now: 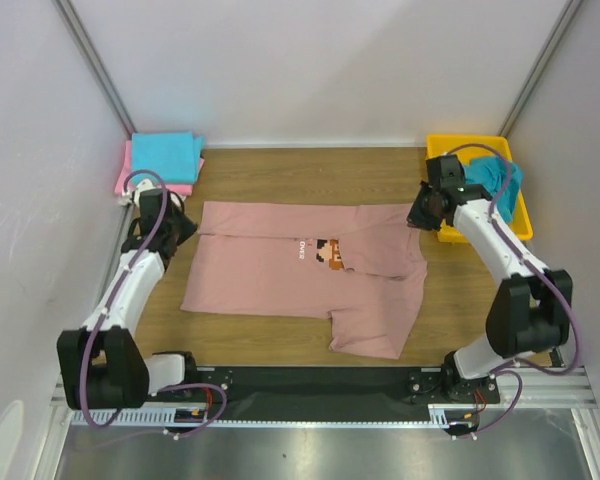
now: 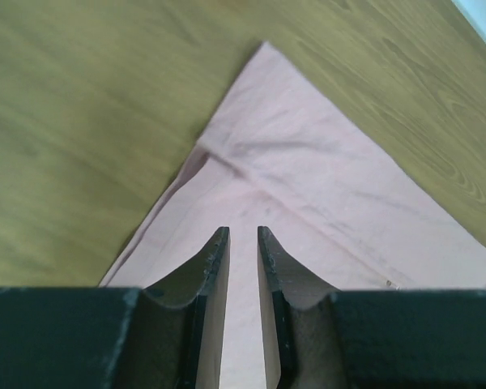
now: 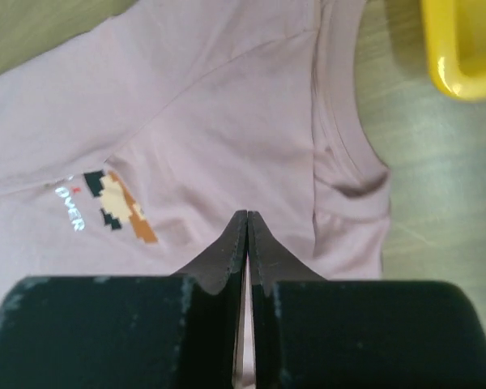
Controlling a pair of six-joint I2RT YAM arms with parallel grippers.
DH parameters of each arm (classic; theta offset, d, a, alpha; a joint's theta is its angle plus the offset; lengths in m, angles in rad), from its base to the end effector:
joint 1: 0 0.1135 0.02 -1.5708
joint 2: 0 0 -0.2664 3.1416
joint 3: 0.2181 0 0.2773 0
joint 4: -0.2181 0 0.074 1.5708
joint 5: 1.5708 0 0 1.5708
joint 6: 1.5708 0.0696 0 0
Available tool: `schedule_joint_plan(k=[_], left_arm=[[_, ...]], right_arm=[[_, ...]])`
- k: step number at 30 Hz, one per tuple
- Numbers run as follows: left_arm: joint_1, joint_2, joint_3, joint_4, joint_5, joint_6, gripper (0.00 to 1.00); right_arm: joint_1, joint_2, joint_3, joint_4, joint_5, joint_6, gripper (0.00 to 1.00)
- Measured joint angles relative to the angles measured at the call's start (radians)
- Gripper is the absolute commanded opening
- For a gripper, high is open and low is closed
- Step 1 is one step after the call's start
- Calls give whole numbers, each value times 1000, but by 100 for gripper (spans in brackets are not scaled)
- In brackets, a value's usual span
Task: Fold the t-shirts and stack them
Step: Fold the tshirt
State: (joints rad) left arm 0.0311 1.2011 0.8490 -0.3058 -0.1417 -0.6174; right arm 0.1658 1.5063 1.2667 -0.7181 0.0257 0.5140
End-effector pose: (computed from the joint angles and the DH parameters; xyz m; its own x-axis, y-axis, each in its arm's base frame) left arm 0.3112 0.0195 0.2375 -0.4159 -0.5863 -0.6952 -0.4700 0.7930 -0.3877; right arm 0.3580 0.0581 0.2560 -0.7764 0.3684 -0.5114 0.2656 0.9270 0.2646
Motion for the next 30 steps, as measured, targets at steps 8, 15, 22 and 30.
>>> schedule_joint_plan(k=[8,15,22,30], left_arm=[[-62,266,124,102,49,50,25],[-88,414,179,113,49,53,25],[-88,597,331,109,43,50,23],[-88,759,455,85,47,20,22]], right_arm=[[-3,296,2,152,-13,-11,0],[-6,451,72,199,-16,-23,0],[-23,543,192,204,-29,-35,0],[-52,596,266,199,-50,-36,0]])
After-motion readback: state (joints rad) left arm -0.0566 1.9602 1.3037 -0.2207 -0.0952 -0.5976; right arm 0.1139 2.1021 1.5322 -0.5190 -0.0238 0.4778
